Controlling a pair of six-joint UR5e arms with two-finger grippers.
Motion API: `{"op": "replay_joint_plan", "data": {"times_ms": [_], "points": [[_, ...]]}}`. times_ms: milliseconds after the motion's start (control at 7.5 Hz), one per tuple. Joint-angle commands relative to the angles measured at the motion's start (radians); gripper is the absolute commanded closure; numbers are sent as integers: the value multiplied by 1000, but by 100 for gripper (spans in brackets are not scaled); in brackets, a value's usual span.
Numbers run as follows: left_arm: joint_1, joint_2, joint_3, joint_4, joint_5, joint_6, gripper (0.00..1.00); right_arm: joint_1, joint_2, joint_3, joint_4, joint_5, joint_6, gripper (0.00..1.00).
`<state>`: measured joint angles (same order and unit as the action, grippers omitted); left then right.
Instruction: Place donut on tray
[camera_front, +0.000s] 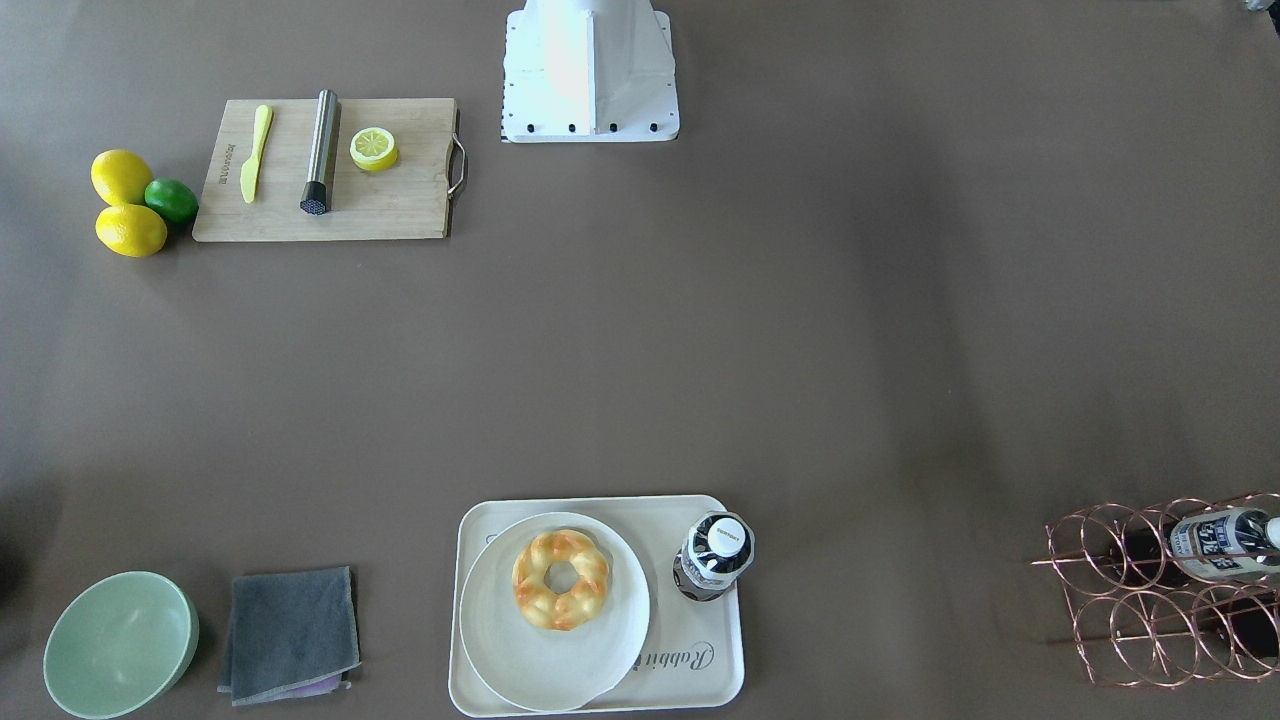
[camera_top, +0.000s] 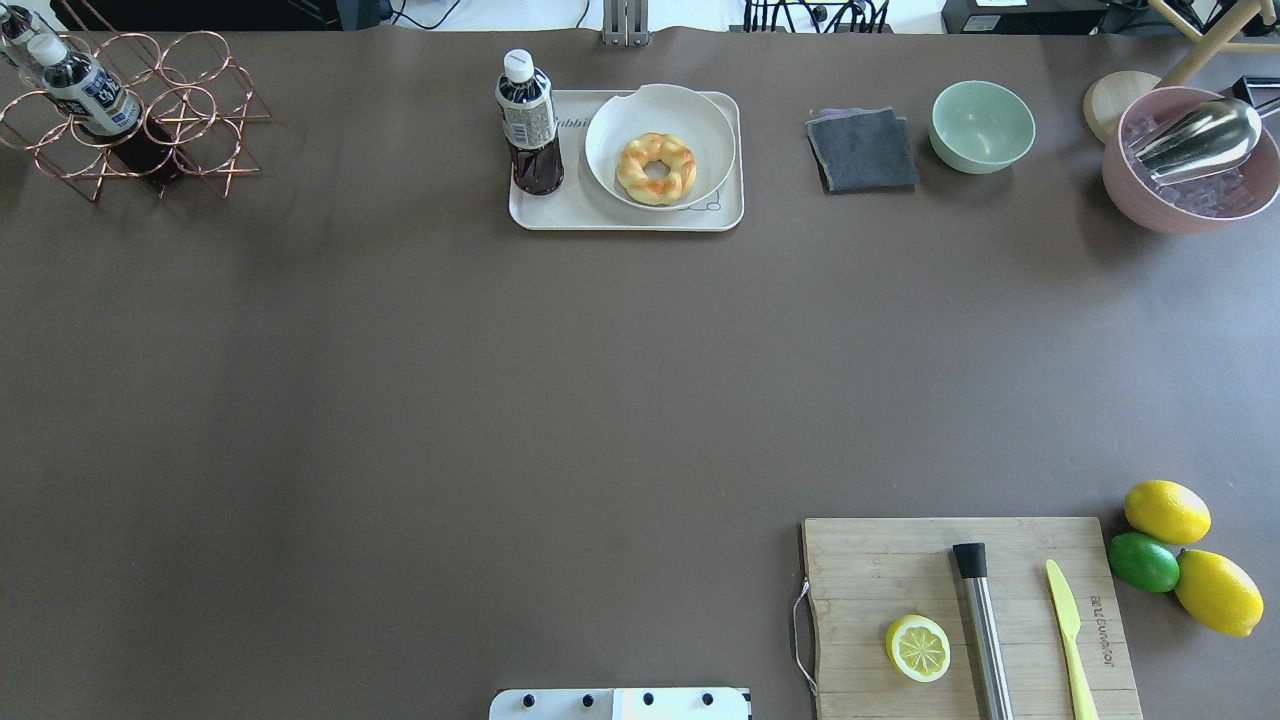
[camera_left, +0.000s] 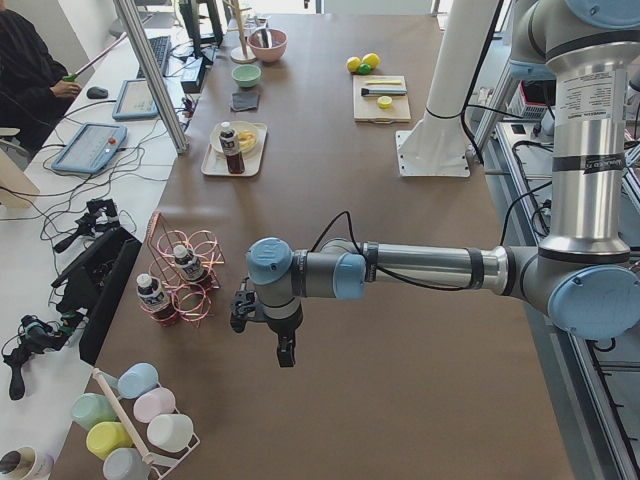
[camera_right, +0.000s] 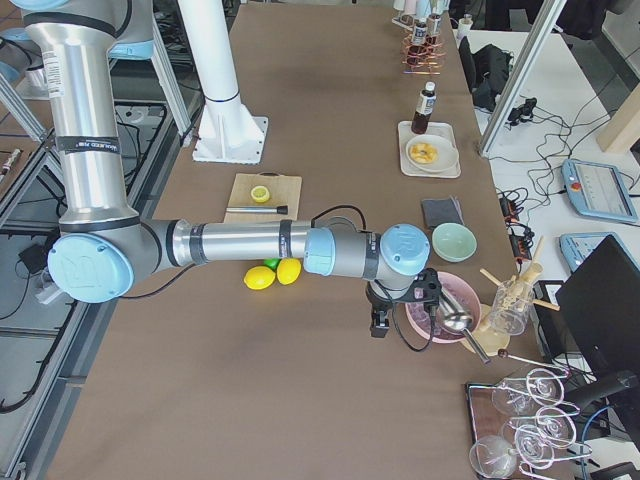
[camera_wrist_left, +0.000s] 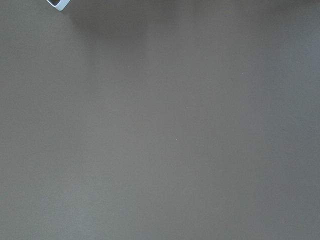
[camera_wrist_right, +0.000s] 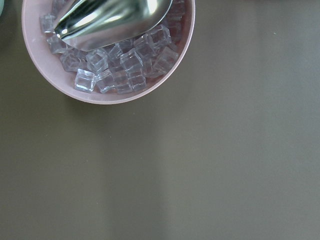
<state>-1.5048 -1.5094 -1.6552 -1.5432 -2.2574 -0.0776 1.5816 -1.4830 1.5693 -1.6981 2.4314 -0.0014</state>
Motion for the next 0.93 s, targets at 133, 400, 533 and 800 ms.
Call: {"op": "replay_joint_plan", "data": {"times_ms": [133, 400, 533, 800], "points": [[0, 0, 5, 0, -1, 1, 2, 0, 1, -6, 33, 0, 9, 0], [2, 0, 6, 0, -1, 1, 2, 0, 1, -9, 37, 0, 9, 0], [2, 0, 6, -2, -1, 1, 2, 0, 1, -9, 37, 0, 9, 0], [2, -2, 8, -2, -1, 1, 2, 0, 0, -9, 37, 2, 9, 0]]}}
